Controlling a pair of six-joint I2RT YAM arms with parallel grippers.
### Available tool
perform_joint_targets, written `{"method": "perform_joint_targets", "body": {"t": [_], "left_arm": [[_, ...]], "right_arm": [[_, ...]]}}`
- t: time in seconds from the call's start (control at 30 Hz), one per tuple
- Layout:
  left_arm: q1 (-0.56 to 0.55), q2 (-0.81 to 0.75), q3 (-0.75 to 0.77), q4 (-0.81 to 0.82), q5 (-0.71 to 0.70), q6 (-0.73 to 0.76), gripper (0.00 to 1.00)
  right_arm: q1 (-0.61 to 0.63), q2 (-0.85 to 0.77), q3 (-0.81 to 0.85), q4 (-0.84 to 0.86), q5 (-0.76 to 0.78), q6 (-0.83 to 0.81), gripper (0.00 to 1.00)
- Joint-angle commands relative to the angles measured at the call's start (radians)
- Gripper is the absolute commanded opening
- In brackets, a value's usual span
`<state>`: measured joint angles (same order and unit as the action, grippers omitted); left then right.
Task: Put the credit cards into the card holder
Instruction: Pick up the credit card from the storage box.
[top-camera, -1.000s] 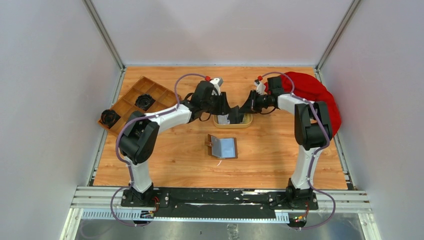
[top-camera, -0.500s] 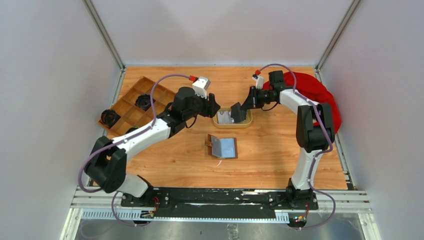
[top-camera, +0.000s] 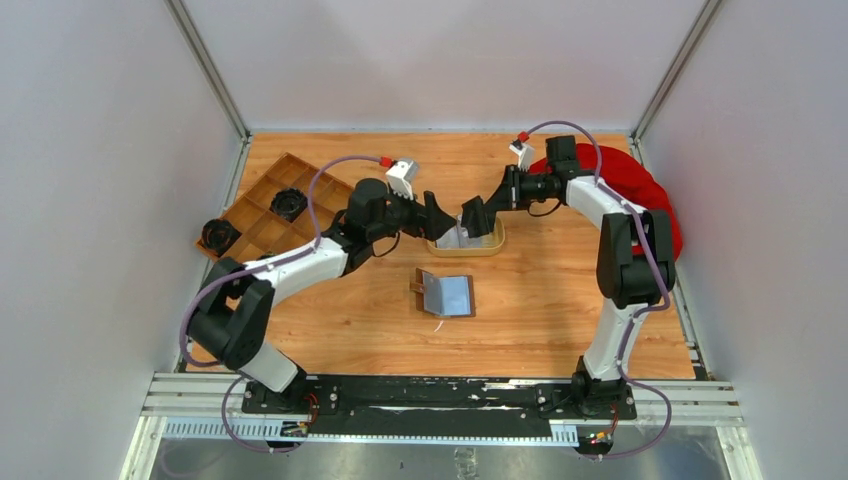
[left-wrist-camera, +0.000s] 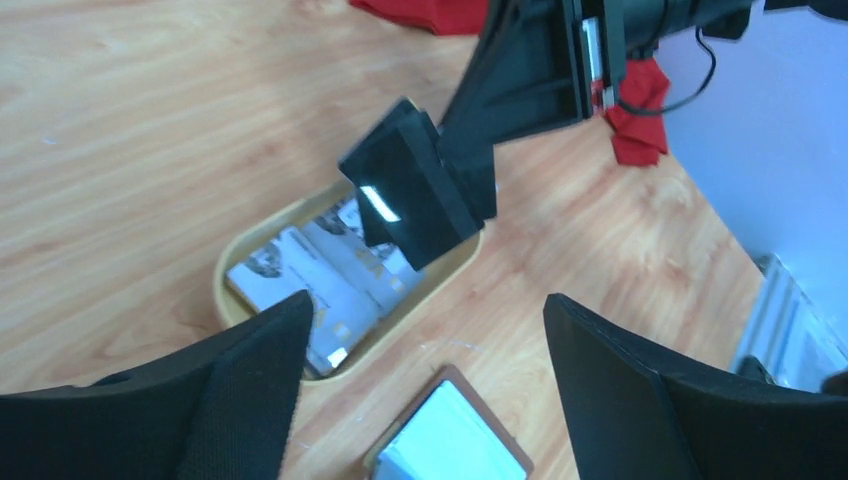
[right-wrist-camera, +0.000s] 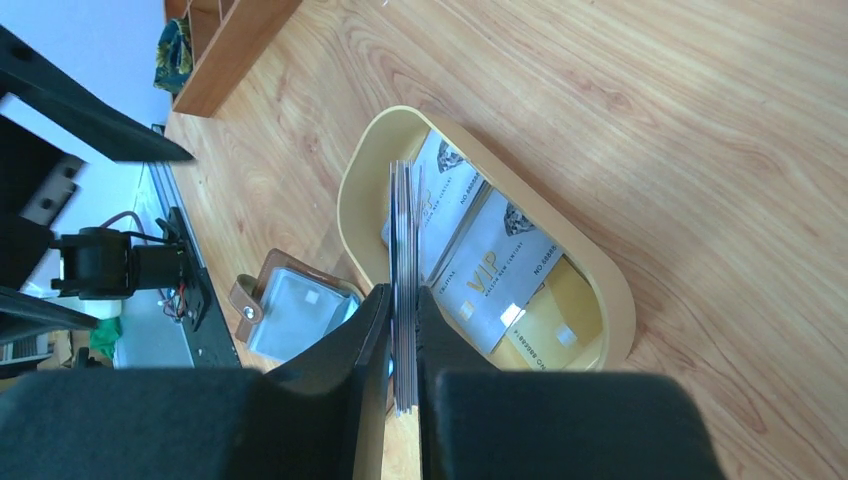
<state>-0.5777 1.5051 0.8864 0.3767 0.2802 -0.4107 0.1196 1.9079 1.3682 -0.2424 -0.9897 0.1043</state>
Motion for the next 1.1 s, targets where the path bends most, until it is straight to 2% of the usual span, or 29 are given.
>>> {"method": "perform_joint_targets", "body": {"t": [0.0,0.23,0.43,0.57,0.73,1.07], "left_arm": [[0.003,0.096,-0.005,0.148,0.167,-0.143,0.82],[0.003,0.256,0.052,0.185,0.220,-0.228,0.71],[0.021,0.322,0.059,0.200,0.213,-0.251,0.71],[0.058,0.370,0.022,0.399,0.289,-0.356,0.71],[0.102,0.442,-0.031,0.696,0.373,-0.547,0.63],[0.110,0.534,-0.052,0.840,0.414,-0.675,0.50]], "right_arm": [[-0.018,-0.026,-0.015,0.030,-0.068,0.026,0.00],[-0.020,0.004,-0.013,0.042,-0.099,0.044,0.00],[-0.028,0.008,-0.017,0.057,-0.124,0.065,0.00],[-0.033,0.016,-0.024,0.084,-0.152,0.102,0.00],[-0.037,0.025,-0.034,0.116,-0.175,0.143,0.00],[-0.049,0.046,-0.059,0.208,-0.218,0.242,0.00]]}}
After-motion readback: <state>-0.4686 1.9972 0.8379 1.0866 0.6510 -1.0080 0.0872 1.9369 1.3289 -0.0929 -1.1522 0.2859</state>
